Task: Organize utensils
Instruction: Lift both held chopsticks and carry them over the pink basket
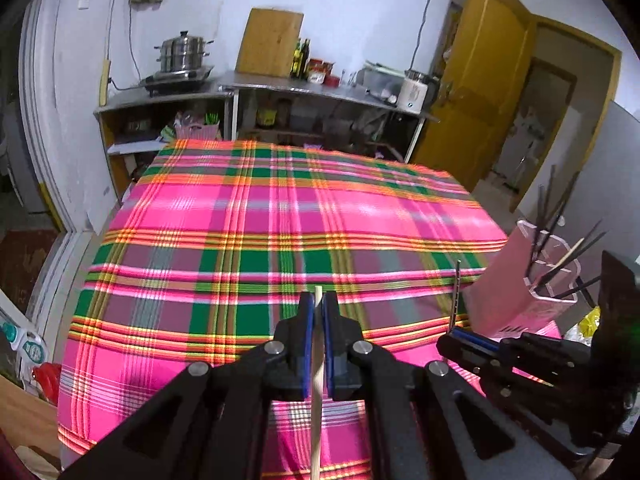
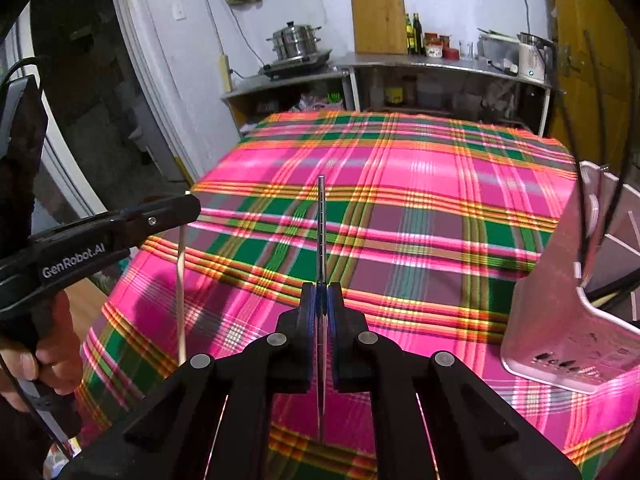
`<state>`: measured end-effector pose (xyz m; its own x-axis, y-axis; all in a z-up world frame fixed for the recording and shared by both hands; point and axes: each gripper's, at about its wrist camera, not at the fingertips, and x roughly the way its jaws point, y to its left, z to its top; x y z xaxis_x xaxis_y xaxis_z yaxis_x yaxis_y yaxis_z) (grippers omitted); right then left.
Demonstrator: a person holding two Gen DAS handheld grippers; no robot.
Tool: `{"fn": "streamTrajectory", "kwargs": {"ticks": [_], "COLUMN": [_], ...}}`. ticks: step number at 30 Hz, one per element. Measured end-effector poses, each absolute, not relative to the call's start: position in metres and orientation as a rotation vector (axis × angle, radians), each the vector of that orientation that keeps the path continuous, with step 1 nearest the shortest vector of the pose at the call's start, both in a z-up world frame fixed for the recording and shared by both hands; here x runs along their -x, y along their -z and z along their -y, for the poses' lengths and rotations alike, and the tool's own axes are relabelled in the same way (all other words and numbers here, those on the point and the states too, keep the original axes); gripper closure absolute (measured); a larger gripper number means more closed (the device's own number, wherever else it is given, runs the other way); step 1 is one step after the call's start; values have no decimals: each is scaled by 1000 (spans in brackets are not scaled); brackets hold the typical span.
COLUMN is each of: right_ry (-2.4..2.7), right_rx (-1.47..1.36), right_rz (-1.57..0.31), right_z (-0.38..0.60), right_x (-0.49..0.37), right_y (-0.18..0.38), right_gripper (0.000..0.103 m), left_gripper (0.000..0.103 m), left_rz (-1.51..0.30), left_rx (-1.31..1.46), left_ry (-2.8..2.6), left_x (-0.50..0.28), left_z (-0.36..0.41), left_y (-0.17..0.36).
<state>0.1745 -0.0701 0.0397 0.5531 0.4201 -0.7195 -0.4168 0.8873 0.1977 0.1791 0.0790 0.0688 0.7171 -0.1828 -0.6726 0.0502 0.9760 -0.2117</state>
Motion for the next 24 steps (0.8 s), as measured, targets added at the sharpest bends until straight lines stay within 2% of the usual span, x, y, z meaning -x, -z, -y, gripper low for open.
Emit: {"fn": "streamTrajectory", "kwargs": {"ticks": [12, 24], "right_ry": [-471, -436], "right_rx": [-51, -86], "right_rz": [-790, -735], "right_z": [100, 131], "right_x": [-152, -131], "right_y": [-67, -88], "right_gripper": [97, 97], "left_gripper": [98, 98], "left_rz": [-703, -693], "left_rx": [163, 145], "left_ry": [164, 214], "left_x": [-157, -144], "left_z": [-62, -34], "left_y": [-107, -121]}}
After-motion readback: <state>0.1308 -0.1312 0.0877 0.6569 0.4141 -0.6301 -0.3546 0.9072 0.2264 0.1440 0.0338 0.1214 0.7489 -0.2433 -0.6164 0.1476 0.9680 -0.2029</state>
